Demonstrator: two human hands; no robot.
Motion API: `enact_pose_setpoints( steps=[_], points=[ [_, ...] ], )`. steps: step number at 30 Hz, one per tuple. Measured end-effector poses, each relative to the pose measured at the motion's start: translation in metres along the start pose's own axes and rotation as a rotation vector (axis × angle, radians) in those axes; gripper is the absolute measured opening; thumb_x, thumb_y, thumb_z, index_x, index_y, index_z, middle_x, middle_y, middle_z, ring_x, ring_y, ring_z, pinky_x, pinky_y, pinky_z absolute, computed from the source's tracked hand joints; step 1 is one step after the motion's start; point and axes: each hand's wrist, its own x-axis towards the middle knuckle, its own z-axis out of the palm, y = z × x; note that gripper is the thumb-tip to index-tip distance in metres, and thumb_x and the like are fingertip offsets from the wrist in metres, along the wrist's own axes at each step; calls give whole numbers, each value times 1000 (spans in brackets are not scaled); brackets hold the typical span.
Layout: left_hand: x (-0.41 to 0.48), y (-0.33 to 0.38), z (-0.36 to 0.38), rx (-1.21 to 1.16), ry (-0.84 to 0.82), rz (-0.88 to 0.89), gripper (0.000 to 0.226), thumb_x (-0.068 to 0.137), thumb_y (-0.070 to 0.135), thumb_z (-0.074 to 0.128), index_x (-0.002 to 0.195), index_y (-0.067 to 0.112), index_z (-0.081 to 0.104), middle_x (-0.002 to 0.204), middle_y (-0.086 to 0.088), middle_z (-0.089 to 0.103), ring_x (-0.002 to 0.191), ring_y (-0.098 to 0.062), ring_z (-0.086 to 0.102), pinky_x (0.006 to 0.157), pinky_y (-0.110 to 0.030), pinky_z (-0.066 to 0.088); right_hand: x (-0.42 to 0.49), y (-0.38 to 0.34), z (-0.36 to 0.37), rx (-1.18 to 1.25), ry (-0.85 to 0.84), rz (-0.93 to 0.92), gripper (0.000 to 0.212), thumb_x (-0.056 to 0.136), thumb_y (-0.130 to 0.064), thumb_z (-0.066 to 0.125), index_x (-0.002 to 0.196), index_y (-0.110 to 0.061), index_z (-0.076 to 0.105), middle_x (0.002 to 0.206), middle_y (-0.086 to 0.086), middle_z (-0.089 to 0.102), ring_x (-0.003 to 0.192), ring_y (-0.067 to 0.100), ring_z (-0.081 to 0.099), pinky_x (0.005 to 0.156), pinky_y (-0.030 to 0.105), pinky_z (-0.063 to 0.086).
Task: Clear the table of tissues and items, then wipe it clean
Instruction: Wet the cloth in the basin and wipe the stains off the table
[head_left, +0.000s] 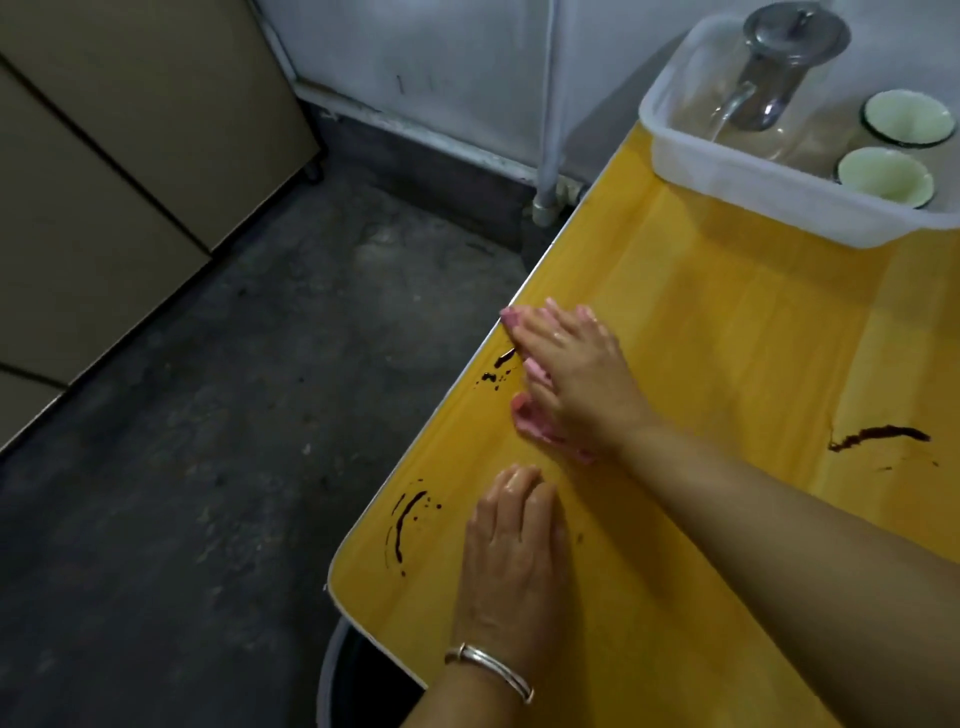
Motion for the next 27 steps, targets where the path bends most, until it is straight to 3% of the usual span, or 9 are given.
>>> enact_pose_setpoints(
  steps=[2, 5, 7, 9, 11, 15, 20, 23, 27],
  points=[
    [1, 0, -1, -33, 15, -13, 25, 86, 30, 39, 108, 22, 48, 113, 0, 61, 113, -13, 42, 97, -27, 43, -15, -3, 3, 31, 8, -246, 52, 88, -30, 33, 134, -14, 50, 141, 6, 48, 135, 30, 38, 114, 45, 24],
    [4, 1, 0, -25, 19, -16, 26, 82, 30, 41, 106, 22, 48, 110, 0, 61, 112, -14, 43, 95, -28, 45, -34, 20, 0, -6, -42, -444, 44, 92, -33, 36, 129, -18, 54, 137, 4, 52, 133, 28, 40, 107, 42, 25],
    [3, 1, -1, -5, 20, -4, 26, 82, 31, 41, 105, 22, 49, 108, 1, 61, 111, -14, 43, 93, -28, 47, -30, 34, -9, -21, 60, -264, 45, 92, -36, 35, 132, -23, 50, 139, 5, 50, 134, 28, 37, 107, 42, 28],
    [3, 2, -2, 19, 19, 3, 25, 81, 30, 42, 103, 21, 51, 107, 1, 61, 110, -14, 43, 90, -29, 49, -11, 33, -20, 31, 99, 143, 46, 93, -35, 37, 138, -26, 43, 149, 4, 38, 141, 26, 26, 113, 45, 19],
    [3, 2, -1, 26, 27, -2, 24, 81, 29, 42, 101, 20, 53, 106, 0, 61, 109, -15, 43, 89, -29, 50, 6, 17, -17, 30, 63, 264, 46, 96, -31, 39, 141, -26, 38, 154, -3, 27, 144, 21, 16, 115, 40, 9],
    [2, -1, 2, -4, 63, -2, 16, 81, 28, 45, 91, 19, 54, 101, -2, 62, 104, -17, 44, 89, -29, 42, -3, -16, 6, 69, 26, -223, 46, 83, -32, 39, 120, -19, 63, 136, 0, 54, 131, 30, 43, 108, 47, 26],
    [1, -4, 3, -4, 99, 10, 13, 84, 27, 47, 80, 21, 57, 95, 1, 62, 101, -16, 45, 85, -28, 36, -64, 29, -9, 52, -82, -400, 46, 88, -36, 44, 130, -21, 53, 139, -5, 49, 137, 22, 31, 110, 39, 23],
    [1, -3, 2, 12, 97, 14, 11, 82, 26, 46, 81, 21, 56, 93, 3, 60, 100, -16, 45, 83, -28, 41, -70, 50, -20, 81, 39, -103, 51, 86, -40, 40, 135, -26, 44, 141, -3, 45, 137, 26, 33, 107, 49, 30],
    [0, -1, 1, 33, 88, 15, 9, 82, 25, 47, 84, 21, 55, 94, 3, 59, 100, -14, 44, 82, -28, 48, -19, 34, -19, 27, 97, 300, 47, 94, -35, 40, 140, -28, 40, 153, -4, 30, 144, 20, 17, 114, 40, 11]
  ],
)
